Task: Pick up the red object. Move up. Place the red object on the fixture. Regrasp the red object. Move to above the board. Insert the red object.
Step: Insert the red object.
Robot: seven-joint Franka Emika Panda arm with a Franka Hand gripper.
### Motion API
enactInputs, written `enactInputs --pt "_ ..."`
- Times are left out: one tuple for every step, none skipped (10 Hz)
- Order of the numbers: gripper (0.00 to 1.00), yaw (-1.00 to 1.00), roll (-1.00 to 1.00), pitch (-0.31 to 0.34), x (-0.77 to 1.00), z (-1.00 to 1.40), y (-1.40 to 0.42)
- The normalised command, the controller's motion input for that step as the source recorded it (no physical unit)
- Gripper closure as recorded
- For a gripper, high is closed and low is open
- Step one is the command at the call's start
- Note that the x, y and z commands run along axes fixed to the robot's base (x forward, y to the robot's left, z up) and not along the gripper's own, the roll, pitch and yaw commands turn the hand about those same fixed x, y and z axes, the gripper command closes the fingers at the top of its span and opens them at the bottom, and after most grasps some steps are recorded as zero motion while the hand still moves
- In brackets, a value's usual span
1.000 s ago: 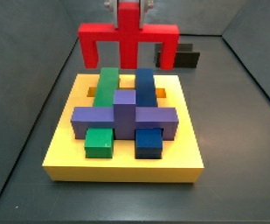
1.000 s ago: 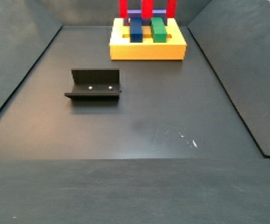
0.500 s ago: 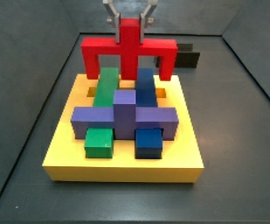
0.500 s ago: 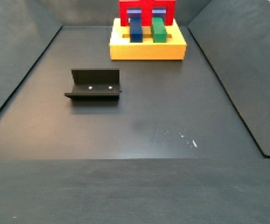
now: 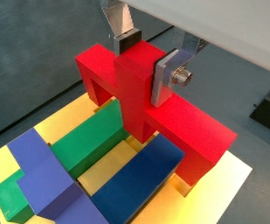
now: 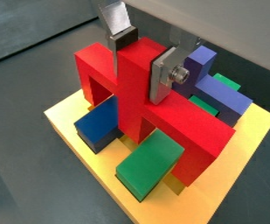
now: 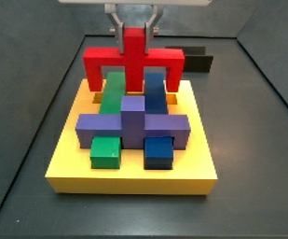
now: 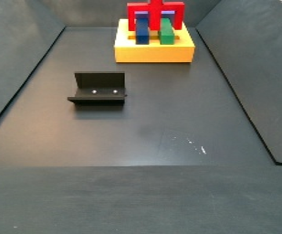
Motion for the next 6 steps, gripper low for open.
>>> enactInputs --pt "1.00 0.11 0.00 -0.019 0.00 -0.21 0.00" --pt "1.00 0.08 0.00 -0.013 0.06 -0.25 0.00" --pt "1.00 0.08 0.01 0.000 0.00 -0.26 0.00" --pt "1.00 0.06 0.01 0.000 0.00 -0.22 0.00" --pt "1.00 0.00 0.00 -0.003 0.00 -0.12 -0.01" --pt "1.00 0.00 0.00 -0.033 0.12 -0.13 -0.04"
